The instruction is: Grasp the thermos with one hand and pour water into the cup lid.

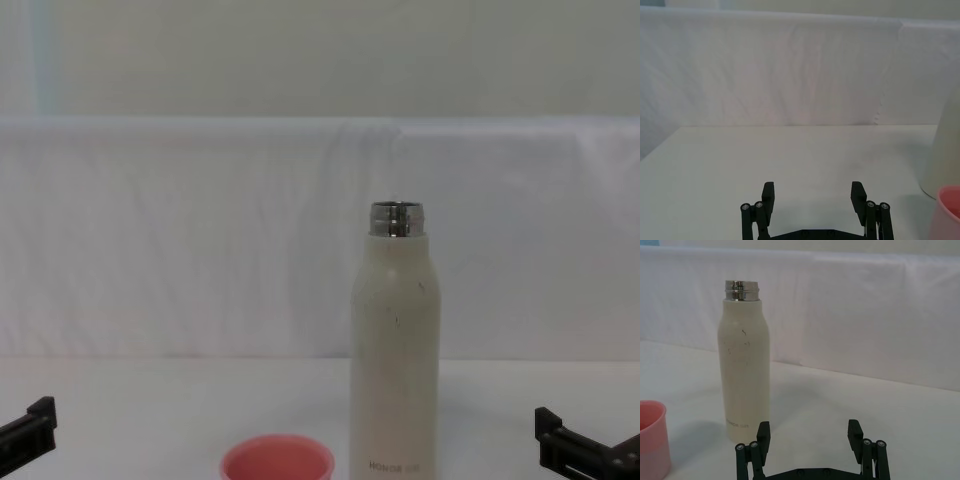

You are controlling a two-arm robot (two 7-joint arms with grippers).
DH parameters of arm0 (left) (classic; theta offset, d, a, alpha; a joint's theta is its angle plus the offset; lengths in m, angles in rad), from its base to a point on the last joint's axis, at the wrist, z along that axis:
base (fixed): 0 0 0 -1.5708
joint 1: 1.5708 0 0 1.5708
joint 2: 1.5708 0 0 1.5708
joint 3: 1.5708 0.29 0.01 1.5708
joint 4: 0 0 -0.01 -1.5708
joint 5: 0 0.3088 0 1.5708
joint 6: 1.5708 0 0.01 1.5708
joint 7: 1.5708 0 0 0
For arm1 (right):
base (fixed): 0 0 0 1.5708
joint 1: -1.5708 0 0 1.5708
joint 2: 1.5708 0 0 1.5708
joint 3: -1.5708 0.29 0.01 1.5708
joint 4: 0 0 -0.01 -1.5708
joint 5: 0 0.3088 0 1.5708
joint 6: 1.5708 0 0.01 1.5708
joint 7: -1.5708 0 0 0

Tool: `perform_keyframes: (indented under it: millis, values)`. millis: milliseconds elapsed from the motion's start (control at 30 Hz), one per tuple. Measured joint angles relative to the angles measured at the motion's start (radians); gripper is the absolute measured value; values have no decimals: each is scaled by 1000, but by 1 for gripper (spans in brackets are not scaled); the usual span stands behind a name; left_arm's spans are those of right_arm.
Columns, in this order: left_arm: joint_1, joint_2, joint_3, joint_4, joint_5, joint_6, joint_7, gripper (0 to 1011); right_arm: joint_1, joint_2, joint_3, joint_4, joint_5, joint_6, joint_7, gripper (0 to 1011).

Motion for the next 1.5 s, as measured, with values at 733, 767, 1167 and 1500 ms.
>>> perform_keyframes:
  millis: [733,767,1167,1500]
  values:
    - [0,0,0,0,0,0,0,1001,-21,-11,57,-48,31,14,105,1000]
    - [0,0,0,0,0,0,0,1001,-19,-8,61,-51,43,20,125,1000]
    - [0,0,0,0,0,0,0,1001,30,53,70,-65,136,116,270,1000]
    - [0,0,0,0,0,0,0,1001,106,105,45,-41,199,183,334,1000]
